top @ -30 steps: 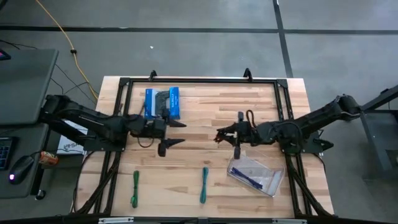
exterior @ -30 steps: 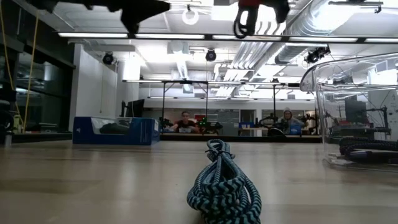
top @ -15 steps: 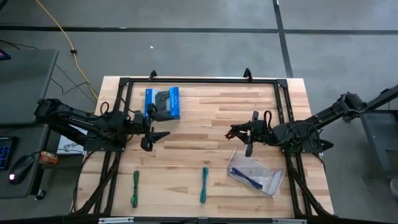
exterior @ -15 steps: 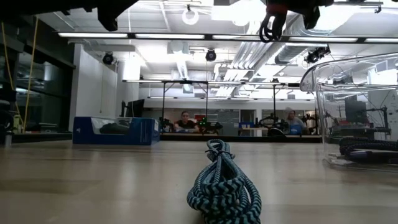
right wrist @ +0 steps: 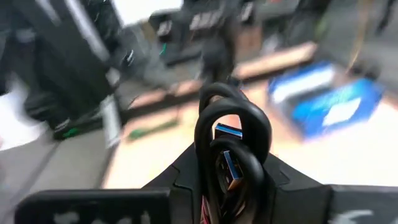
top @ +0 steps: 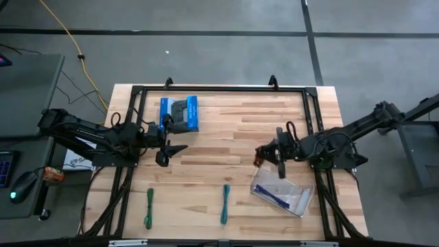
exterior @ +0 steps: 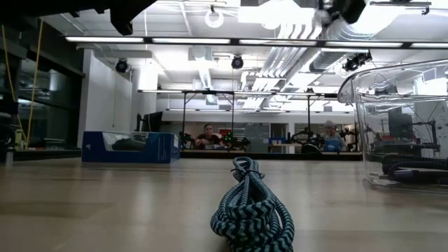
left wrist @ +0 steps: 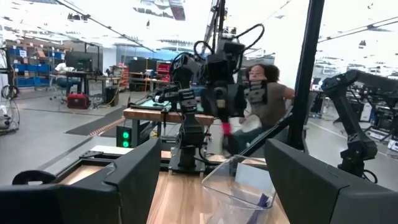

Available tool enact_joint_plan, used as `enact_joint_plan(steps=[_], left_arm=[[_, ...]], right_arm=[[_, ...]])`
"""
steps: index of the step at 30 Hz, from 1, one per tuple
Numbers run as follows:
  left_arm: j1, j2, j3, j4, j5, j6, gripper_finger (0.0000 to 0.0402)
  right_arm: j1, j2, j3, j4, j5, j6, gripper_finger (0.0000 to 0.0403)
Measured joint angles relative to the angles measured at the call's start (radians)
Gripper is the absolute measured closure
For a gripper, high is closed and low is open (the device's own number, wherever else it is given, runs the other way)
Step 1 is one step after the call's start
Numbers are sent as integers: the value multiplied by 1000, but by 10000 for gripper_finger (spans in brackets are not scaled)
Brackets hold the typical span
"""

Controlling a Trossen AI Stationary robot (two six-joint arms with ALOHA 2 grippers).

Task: Pick and place USB-C Cables
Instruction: Put the black usb cable into the transparent bin

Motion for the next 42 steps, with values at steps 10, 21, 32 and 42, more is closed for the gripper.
enact_joint_plan(steps=[10,21,32,42], left_arm=[[0,0,0,0,-2,0,133],[0,0,0,0,-2,0,133],[0,0,0,0,-2,0,133],[0,0,0,1,-2,0,133]], right_arm=[[185,177,318,-736,-141,573,338],[270,464,391,-1020,-269,895,338],[211,636,391,-1017,-309,988,339],[241,655,391,-1004,-339,1303,339]])
